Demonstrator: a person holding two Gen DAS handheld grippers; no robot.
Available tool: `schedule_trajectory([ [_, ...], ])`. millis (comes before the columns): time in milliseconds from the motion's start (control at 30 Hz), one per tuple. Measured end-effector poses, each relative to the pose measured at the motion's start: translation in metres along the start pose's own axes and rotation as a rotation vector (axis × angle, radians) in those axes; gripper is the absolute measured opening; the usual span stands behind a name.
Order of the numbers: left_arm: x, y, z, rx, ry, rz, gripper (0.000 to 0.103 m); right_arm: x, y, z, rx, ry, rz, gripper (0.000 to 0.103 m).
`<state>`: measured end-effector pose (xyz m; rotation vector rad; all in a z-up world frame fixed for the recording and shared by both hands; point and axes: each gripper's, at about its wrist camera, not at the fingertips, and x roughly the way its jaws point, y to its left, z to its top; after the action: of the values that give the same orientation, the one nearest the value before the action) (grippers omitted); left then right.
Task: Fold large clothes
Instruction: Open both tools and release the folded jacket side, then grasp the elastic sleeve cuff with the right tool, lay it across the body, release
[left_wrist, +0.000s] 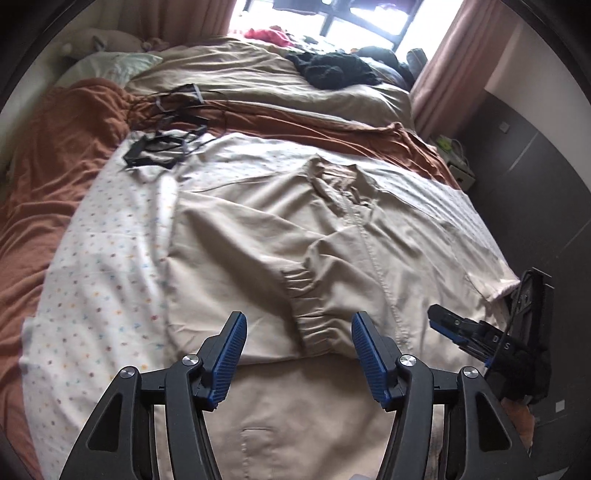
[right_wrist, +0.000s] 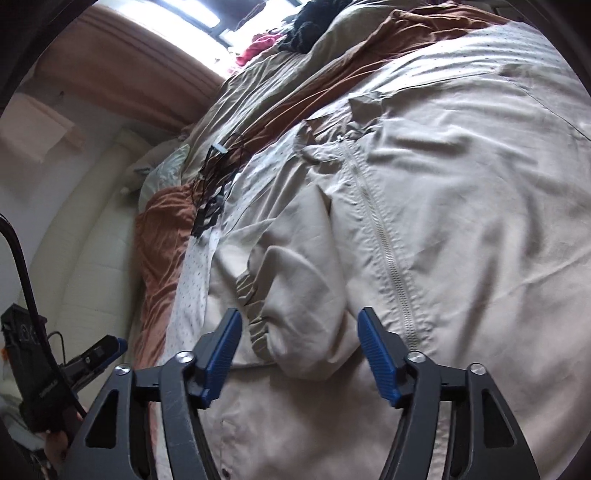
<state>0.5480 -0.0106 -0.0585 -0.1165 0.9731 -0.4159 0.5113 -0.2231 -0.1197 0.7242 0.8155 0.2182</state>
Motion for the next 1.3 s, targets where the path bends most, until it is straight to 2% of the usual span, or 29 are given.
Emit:
schedule_trajectory([
  [33, -0.005, 0.010, -0.004, -0.013, -0.010, 0.025, 0.061, 0.005, 0.009, -0.003, -0.031, 0.002, -0.008, 0.078],
  [300, -0.017, 0.076, -0.040, -0.093, -0.015, 0.166, 0.061, 0.062, 0.058, -0.031, -0.213, 0.103, -0.043, 0.078],
  [433, -0.012, 0.098, -0.057, -0.123, -0.001, 0.192, 0.061, 0.099, 0.062, -0.047, -0.286, 0.189, -0.145, 0.078],
  [600, -0.001, 0.114, -0.073, -0.151, 0.024, 0.205, 0.061, 0.127, 0.050, -0.052, -0.305, 0.205, -0.236, 0.079],
  [633, 0.001, 0.116, -0.074, -0.159, 0.031, 0.204, 0.061, 0.127, 0.052, -0.053, -0.321, 0.189, -0.245, 0.078],
  [700, 0.002, 0.118, -0.076, -0.167, 0.039, 0.204, 0.061, 0.125, 0.053, -0.054, -0.356, 0.170, -0.310, 0.052],
  [733, 0.002, 0.118, -0.076, -0.166, 0.038, 0.209, 0.061, 0.123, 0.052, -0.052, -0.355, 0.165, -0.314, 0.042],
  [767, 0.001, 0.116, -0.076, -0.163, 0.036, 0.214, 0.061, 0.118, 0.047, -0.049, -0.329, 0.165, -0.280, 0.038],
  [867, 0.000, 0.112, -0.075, -0.159, 0.034, 0.216, 0.061, 0.101, 0.033, -0.037, -0.249, 0.146, -0.194, 0.036],
  [1067, 0.011, 0.096, -0.073, -0.115, 0.056, 0.253, 0.061, 0.048, 0.012, -0.011, -0.129, 0.010, -0.131, 0.034],
  [1200, 0.029, 0.091, -0.073, -0.118, 0.084, 0.264, 0.061, 0.021, -0.003, 0.005, -0.082, -0.062, -0.155, 0.032],
  [1300, 0.043, 0.087, -0.075, -0.103, 0.108, 0.276, 0.061, 0.006, -0.030, 0.018, 0.005, -0.095, -0.170, 0.032],
])
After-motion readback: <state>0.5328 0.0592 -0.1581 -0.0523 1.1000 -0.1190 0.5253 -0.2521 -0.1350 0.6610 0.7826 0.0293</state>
